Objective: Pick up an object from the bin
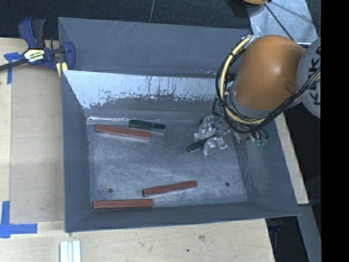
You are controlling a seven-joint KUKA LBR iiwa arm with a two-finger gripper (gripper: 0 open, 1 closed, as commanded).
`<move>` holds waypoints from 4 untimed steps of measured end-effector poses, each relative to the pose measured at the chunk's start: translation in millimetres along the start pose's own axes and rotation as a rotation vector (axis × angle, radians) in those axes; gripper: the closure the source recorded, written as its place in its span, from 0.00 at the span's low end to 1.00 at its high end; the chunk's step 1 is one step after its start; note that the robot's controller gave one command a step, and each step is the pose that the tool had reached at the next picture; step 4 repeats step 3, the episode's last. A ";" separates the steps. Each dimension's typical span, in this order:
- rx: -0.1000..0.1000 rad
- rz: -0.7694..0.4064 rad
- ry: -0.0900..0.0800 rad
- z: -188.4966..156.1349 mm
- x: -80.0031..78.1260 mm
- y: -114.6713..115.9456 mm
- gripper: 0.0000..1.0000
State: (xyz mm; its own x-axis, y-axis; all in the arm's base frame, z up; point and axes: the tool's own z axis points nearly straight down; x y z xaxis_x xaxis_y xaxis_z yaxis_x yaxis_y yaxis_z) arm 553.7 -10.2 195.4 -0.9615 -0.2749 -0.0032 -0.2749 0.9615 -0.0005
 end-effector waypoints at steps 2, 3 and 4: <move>0.000 -0.001 0.000 -0.1 0.1 -0.1 1.00; 0.000 -0.202 -0.001 -11.6 -9.5 -33.2 1.00; 0.000 -0.202 -0.001 -11.6 -9.5 -33.2 1.00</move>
Offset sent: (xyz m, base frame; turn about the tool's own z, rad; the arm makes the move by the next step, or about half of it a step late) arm 0.0272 -0.0020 0.1354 -0.4883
